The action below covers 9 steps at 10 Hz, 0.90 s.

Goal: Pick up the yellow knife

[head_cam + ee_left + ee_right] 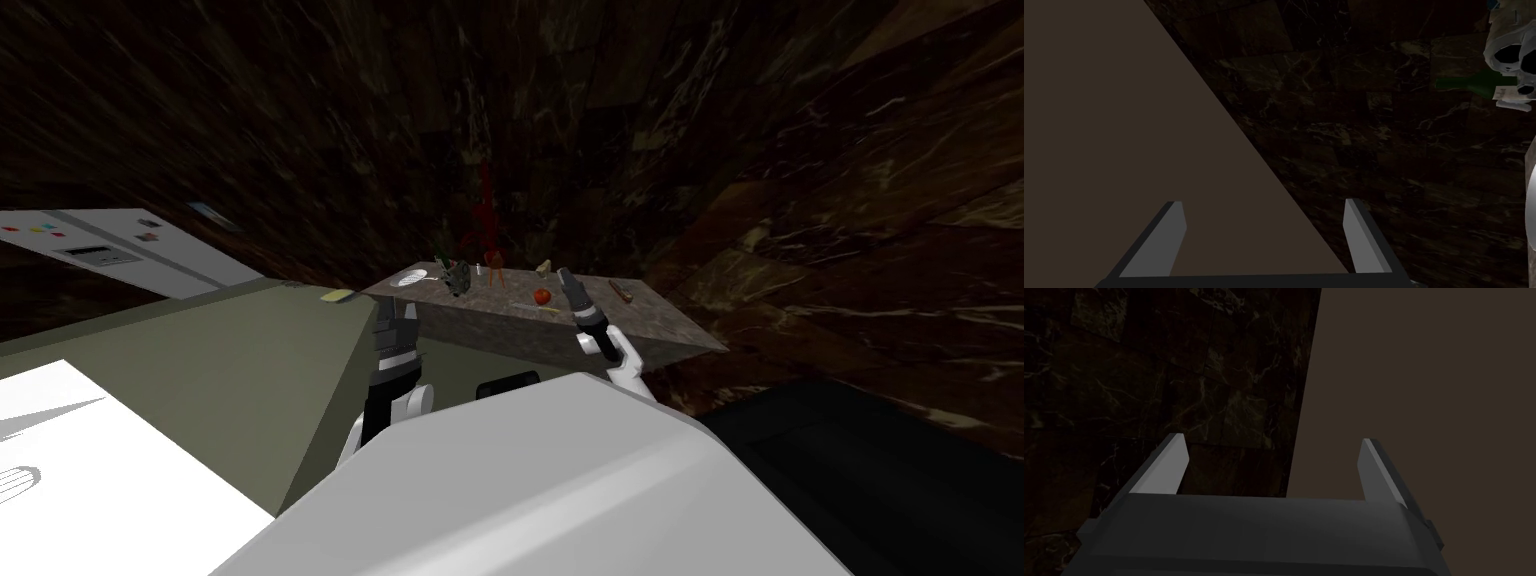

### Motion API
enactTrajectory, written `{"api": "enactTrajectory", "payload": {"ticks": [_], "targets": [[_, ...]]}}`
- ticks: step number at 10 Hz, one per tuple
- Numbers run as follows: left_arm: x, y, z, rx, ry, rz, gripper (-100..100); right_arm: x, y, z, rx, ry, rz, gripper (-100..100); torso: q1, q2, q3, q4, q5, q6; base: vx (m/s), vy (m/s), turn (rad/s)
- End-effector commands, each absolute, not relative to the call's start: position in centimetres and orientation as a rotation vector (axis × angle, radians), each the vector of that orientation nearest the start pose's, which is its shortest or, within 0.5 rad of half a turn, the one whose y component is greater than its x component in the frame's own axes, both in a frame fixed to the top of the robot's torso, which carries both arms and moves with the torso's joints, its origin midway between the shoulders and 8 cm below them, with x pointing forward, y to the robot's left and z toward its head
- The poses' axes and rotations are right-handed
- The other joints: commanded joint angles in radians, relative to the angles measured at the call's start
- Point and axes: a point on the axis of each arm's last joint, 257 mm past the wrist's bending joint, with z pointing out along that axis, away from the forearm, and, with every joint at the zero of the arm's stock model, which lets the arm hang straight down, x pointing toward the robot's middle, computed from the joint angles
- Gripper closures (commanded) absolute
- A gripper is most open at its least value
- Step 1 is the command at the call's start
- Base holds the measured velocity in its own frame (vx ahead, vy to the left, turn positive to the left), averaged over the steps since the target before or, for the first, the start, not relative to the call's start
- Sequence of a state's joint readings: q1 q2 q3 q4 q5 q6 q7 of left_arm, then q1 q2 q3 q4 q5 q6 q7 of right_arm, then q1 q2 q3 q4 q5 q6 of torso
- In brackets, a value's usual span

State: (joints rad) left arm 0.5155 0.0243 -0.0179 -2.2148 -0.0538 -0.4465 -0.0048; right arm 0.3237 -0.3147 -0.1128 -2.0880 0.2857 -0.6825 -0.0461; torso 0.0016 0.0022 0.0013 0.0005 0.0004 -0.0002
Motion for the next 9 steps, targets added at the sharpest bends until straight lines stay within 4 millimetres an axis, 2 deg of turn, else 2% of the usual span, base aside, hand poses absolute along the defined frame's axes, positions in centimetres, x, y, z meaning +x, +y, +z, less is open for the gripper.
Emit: {"api": "enactTrajectory", "payload": {"ticks": [1,5,9], "targets": [[36.4,27.2,-2.2,-0.713,0.757,-1.244,0,37.1,-23.6,1.6,0.063,0.922,1.108,-100,0.000,0.000,0.000,0.000,0.000,0.000,-0.029,0.025,0.082],[36.4,27.2,-2.2,-0.713,0.757,-1.244,0,38.3,-23.2,-0.2,-0.062,1.024,1.045,-100,0.000,0.000,0.000,0.000,0.000,0.000,-0.033,0.027,0.150],[36.4,27.2,-2.2,-0.713,0.757,-1.244,0,39.8,-23.6,-2.8,-0.182,1.144,0.966,-100,0.000,0.000,0.000,0.000,0.000,0.000,-0.032,0.025,0.163]]}}
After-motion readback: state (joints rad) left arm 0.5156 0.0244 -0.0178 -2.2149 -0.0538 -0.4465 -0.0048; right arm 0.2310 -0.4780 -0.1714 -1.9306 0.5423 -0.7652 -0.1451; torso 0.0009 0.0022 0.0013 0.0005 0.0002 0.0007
